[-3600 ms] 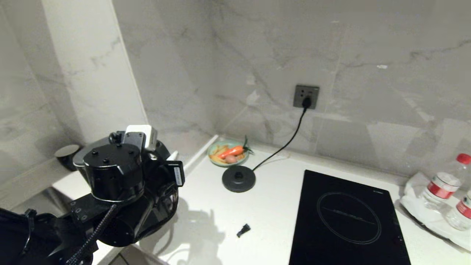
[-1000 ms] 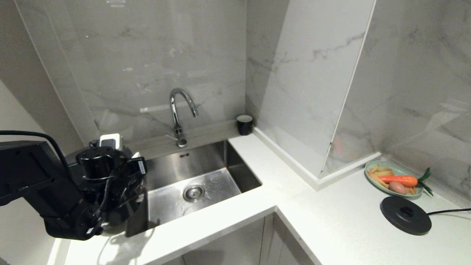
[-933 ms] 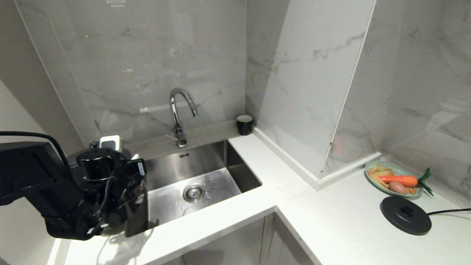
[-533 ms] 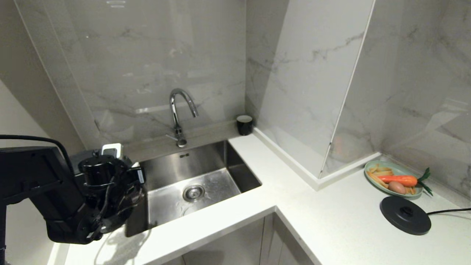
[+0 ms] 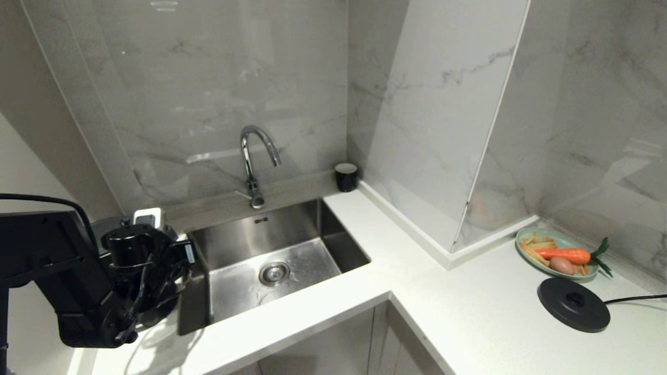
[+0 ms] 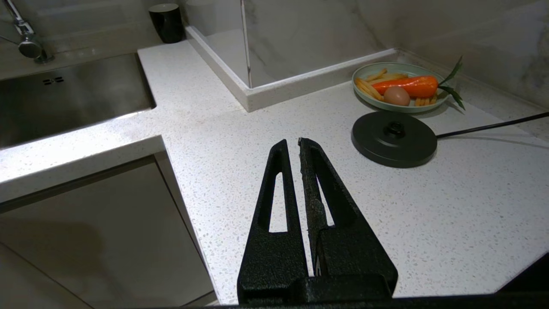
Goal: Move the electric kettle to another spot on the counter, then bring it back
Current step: Place it by the sink
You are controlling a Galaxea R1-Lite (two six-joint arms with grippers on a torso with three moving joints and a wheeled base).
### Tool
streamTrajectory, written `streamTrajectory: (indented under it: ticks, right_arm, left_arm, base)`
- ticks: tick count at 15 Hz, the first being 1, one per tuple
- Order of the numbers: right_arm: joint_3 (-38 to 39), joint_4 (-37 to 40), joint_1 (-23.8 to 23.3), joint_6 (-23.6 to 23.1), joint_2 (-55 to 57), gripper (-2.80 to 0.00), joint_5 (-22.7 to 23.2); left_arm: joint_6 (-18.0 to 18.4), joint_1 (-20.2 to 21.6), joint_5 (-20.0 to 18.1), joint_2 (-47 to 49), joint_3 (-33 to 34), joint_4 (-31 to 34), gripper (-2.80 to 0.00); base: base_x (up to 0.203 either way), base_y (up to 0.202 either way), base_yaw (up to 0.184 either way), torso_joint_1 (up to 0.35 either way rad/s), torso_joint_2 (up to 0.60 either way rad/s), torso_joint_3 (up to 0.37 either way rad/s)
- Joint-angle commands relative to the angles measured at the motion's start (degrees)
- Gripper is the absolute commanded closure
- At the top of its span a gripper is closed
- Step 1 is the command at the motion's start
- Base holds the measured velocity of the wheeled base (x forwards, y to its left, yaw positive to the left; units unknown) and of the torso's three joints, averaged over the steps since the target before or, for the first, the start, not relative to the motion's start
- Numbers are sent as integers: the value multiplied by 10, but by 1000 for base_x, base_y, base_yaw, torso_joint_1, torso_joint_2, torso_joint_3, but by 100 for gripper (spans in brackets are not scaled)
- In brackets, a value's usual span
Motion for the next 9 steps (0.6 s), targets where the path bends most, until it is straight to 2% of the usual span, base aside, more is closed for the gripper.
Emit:
streamTrajectory:
  ticks: [1,4,5,9]
  right_arm:
    - [0,0,0,0,0,0,0]
    - [0,0,0,0,0,0,0]
    - [0,0,0,0,0,0,0]
    - [0,0,0,0,0,0,0]
  left_arm:
    - [0,7,1,0,0,-2,0]
    - [-1,7,-1,3,3,-2,0]
    - [-1,7,-1,2,3,-2,-280]
    - [0,-4,-1,-8,11,-2,-280]
  base:
    - [0,0,0,0,0,0]
    - [0,0,0,0,0,0]
    - [0,0,0,0,0,0]
    - [0,0,0,0,0,0]
